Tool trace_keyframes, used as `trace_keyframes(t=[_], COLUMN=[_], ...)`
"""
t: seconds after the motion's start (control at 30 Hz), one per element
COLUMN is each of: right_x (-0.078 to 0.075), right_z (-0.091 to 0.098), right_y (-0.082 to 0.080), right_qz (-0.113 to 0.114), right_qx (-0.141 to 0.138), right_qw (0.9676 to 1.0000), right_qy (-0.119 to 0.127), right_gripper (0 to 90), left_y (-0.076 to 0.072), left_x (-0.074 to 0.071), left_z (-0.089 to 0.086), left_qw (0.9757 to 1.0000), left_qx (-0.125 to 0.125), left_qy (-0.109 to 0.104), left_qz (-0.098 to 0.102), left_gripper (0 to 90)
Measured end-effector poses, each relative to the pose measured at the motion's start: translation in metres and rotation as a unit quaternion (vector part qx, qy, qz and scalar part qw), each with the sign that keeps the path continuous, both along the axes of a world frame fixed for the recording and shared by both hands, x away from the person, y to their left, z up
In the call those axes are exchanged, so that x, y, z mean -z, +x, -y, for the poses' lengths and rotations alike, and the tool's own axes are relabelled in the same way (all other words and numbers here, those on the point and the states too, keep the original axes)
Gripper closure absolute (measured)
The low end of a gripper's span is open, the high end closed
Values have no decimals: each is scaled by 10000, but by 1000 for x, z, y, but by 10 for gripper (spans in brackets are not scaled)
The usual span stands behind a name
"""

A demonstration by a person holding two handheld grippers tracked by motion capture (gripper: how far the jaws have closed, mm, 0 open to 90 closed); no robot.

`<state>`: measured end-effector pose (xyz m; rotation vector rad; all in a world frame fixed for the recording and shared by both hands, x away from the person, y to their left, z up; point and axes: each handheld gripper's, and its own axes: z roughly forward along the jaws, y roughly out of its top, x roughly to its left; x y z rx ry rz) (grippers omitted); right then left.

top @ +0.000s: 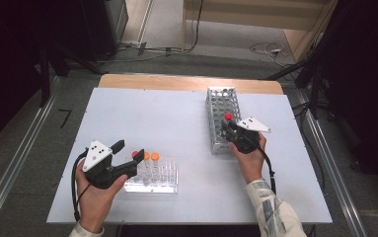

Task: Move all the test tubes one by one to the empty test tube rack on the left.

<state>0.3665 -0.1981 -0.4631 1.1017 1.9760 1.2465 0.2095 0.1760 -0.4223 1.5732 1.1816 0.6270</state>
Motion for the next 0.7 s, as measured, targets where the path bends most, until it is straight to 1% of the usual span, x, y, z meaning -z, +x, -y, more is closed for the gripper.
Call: trace_keyframes(t=[0.13,0.23,0.43,0.7], right_x=[-3,-11,-26,-39], right_z=[0,0,2,3], right_y=[0,-2,-2,-9], right_qz=[24,107,194,330], right_qx=[-9,-21,21,-24], right_qw=[10000,9999,9997,9992], right_qy=[26,69,112,202], right_gripper=[710,710,710,710], left_y=[0,0,0,1], left_x=[0,0,-2,-6], left_z=[0,0,-1,-1], left_qw=[10000,10000,10000,10000], left_qx=[-3,-5,-44,-18], left_qy=[5,11,-6,-5], left_qz=[1,2,24,50], left_gripper=[277,277,272,272])
